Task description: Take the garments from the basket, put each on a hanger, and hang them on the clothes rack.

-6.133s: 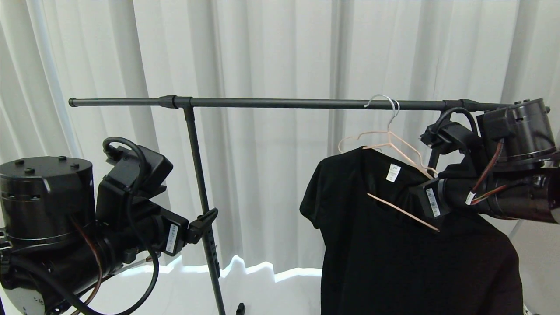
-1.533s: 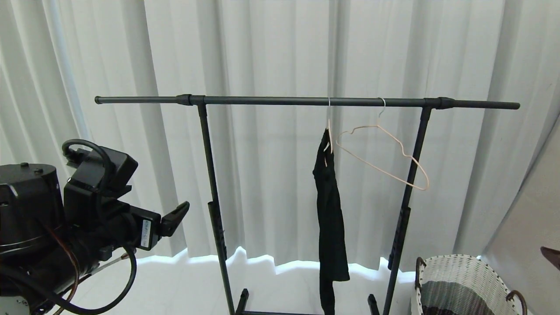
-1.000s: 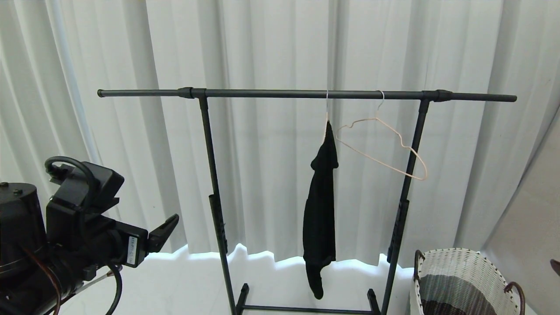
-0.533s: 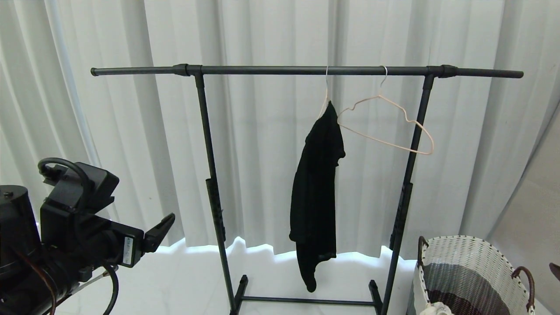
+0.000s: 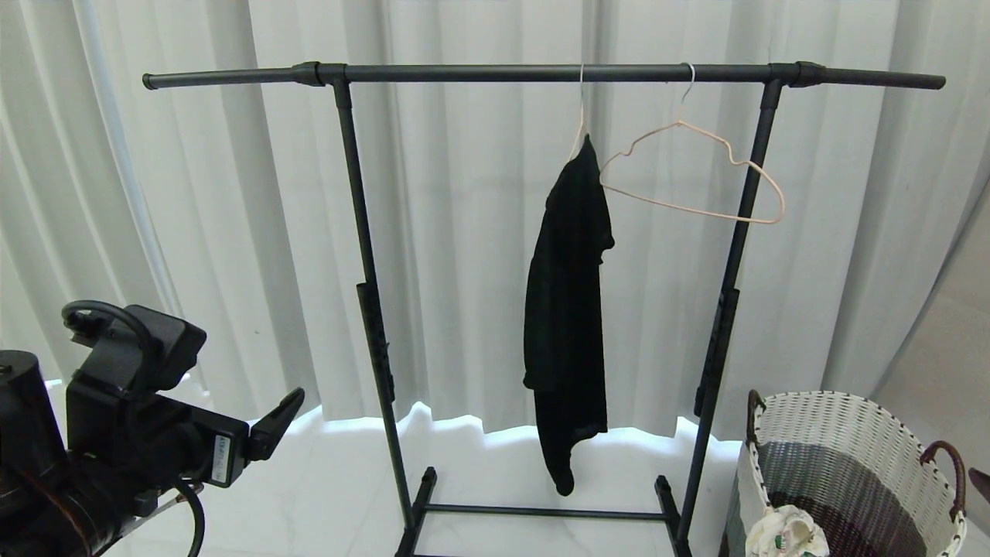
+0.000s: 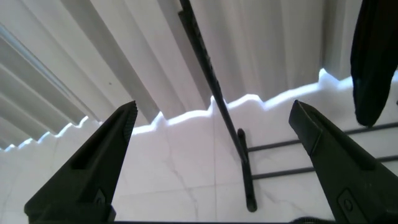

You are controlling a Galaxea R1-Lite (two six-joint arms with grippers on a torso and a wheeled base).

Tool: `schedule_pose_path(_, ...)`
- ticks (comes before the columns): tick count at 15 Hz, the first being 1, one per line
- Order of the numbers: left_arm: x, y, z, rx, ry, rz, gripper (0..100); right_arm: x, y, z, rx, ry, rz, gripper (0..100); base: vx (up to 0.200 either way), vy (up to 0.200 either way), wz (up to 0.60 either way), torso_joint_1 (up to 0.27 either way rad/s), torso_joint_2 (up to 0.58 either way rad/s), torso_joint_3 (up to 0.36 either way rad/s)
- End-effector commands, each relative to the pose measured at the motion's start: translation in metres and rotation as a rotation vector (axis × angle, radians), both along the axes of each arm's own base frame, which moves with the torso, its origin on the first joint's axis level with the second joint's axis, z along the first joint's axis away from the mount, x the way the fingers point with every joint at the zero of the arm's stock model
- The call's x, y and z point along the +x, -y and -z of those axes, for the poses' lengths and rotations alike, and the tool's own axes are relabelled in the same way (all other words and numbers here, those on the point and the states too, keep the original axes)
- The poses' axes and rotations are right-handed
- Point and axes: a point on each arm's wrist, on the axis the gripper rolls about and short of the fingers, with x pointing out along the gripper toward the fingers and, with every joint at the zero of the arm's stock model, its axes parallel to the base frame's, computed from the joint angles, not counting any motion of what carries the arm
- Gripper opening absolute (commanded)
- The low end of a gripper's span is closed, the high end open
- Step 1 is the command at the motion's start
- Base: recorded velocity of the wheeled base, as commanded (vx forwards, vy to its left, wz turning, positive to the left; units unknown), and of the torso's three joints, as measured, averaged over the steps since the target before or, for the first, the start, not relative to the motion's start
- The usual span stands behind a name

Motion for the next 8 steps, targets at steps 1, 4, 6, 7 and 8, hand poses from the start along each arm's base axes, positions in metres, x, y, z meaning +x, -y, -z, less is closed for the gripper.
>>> schedule_pose_path(1, -0.0038, -0.0012, 0.0054, 0.018, 0.003, 0.004, 100, 0.0005, -0.0002, 0.0002, -0.001, -0.003, 0.0, 100, 0.0, 0.0, 0.0, 0.0, 0.0, 0.0)
schedule_pose_path(4, -0.0059, -0.0018, 0.0089, 0.029, 0.014, 0.008, 100, -0.0009, 0.0002, 0.0032, -0.005, -0.011, -0.001, 100, 0.0, 0.0, 0.0, -0.025, 0.06, 0.046)
schedule_pose_path(6, -0.0061, -0.0018, 0.0091, 0.029, 0.014, 0.008, 100, -0.0015, 0.0003, 0.0066, -0.02, -0.027, -0.008, 100, 0.0, 0.0, 0.0, -0.034, 0.09, 0.066)
schedule_pose_path(7, -0.0059, -0.0015, 0.0087, 0.028, 0.015, 0.01, 100, -0.002, 0.0005, 0.0077, -0.025, -0.031, -0.01, 100, 0.0, 0.0, 0.0, -0.002, 0.05, 0.027)
schedule_pose_path(8, -0.0062, -0.0014, 0.0085, 0.027, 0.017, 0.011, 100, -0.002, 0.0005, 0.0077, -0.025, -0.031, -0.01, 100, 0.0, 0.0, 0.0, 0.0, 0.0, 0.0)
